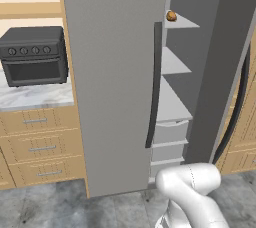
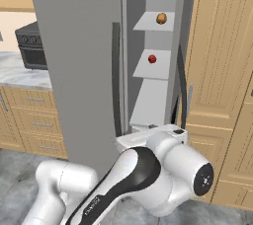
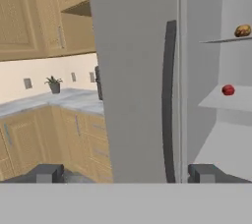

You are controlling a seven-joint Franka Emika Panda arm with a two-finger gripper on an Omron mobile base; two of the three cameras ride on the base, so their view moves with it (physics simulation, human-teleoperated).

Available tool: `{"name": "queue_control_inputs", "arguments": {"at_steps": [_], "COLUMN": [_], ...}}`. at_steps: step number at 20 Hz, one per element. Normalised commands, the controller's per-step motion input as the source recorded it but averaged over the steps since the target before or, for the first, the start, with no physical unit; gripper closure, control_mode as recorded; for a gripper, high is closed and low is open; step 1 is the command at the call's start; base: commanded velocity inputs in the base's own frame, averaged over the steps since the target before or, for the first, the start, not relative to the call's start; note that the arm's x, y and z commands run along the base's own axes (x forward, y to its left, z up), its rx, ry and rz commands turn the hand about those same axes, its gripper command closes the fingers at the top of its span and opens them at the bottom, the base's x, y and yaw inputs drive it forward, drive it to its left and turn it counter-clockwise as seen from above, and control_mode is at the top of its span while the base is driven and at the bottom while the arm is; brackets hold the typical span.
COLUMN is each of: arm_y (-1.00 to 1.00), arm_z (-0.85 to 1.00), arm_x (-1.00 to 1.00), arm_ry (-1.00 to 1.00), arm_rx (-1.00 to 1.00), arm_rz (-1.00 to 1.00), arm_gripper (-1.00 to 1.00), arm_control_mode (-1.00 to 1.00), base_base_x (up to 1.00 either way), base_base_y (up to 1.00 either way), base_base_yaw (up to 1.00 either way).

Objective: There's a chicken drumstick in the fridge that needs to be moved to the freezer for freezing. Pick up the chicken drumstick from the fridge, place it on any shelf in the freezer, and close the fridge and freezer doors when done.

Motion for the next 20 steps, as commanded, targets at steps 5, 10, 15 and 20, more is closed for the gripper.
{"name": "queue_control_inputs", "arguments": {"at_steps": [5,10,15,20], "arm_y": [-0.39,-0.26,-0.17,-0.30], "arm_z": [-0.27,-0.21,-0.22,-0.13], "arm_x": [0.28,0.23,0.37,0.28], "arm_ry": [0.00,0.00,0.00,-0.01], "arm_rx": [0.17,0.11,0.03,0.00], "arm_rz": [0.07,0.00,0.00,0.00], "arm_gripper": [-1.00,-1.00,-1.00,-1.00], "arm_control_mode": [-1.00,-1.00,-1.00,-1.00], "base_base_x": [0.00,0.00,0.00,0.00], "base_base_y": [0.00,0.00,0.00,0.00], "base_base_yaw": [0.00,0.00,0.00,0.00]}}
